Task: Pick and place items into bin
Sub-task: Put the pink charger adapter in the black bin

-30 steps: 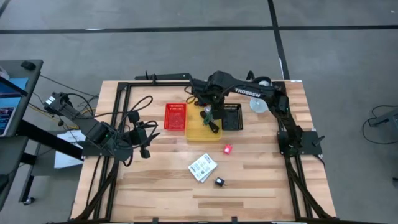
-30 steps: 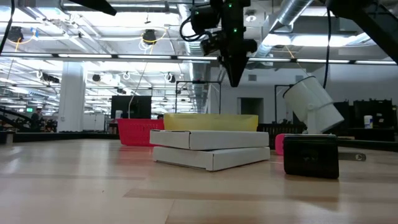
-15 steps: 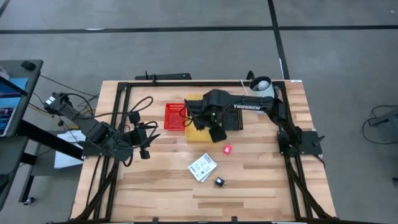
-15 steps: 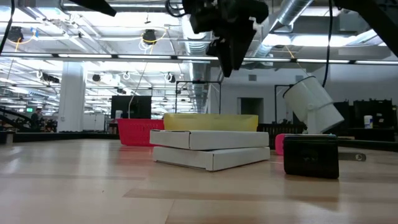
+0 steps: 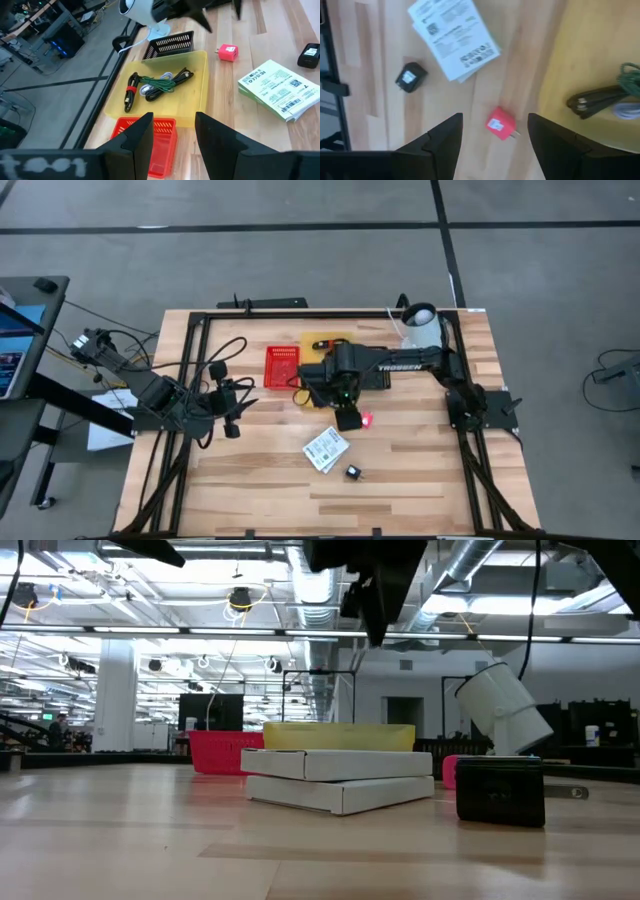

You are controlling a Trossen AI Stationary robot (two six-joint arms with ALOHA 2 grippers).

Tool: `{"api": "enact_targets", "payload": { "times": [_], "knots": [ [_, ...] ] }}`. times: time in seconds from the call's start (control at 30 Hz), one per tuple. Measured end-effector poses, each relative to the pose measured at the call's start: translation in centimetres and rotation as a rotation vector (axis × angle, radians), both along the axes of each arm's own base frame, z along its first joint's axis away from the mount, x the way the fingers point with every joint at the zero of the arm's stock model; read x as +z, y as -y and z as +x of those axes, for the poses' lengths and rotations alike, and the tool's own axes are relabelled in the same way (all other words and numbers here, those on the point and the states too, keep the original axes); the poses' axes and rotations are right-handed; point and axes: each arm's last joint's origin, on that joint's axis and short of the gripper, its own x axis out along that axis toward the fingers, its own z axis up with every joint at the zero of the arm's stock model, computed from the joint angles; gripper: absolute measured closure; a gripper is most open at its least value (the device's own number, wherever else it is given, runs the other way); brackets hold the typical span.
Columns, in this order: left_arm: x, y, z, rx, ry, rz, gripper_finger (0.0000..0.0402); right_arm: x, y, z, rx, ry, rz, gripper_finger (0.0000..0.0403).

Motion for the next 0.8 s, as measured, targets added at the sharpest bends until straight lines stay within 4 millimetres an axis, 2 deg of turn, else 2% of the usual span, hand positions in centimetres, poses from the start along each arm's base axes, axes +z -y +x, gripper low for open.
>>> {"api": "enact_targets", "payload": {
  "times": [0.17, 0.33, 0.43, 0.63, 0.8],
  "knots": [
    [0.0, 0.0, 0.0, 0.01, 0.008, -0.018, 0.0264, 0.3, -3.0, -0.5, 0.071, 0.011, -0.044, 0.0182],
    [0.0, 0.0, 0.0, 0.015, 0.013, -0.029, 0.0264, 1.0, -5.3, -1.9, 0.187, 0.054, -0.276, 0.0182],
    [0.0, 0.0, 0.0, 0.022, 0.019, -0.041, 0.0264, 1.1, -5.6, -3.5, 0.233, 0.044, -0.38, 0.0182],
    [0.0, 0.0, 0.0, 0.019, 0.018, -0.045, 0.0264, -1.4, -4.9, -6.9, 0.249, -0.069, -0.443, 0.0192],
    [0.0, 0.0, 0.0, 0.018, 0.017, -0.045, 0.0264, -4.3, -4.8, -8.3, 0.276, 0.009, -0.426, 0.021]
  ]
}}
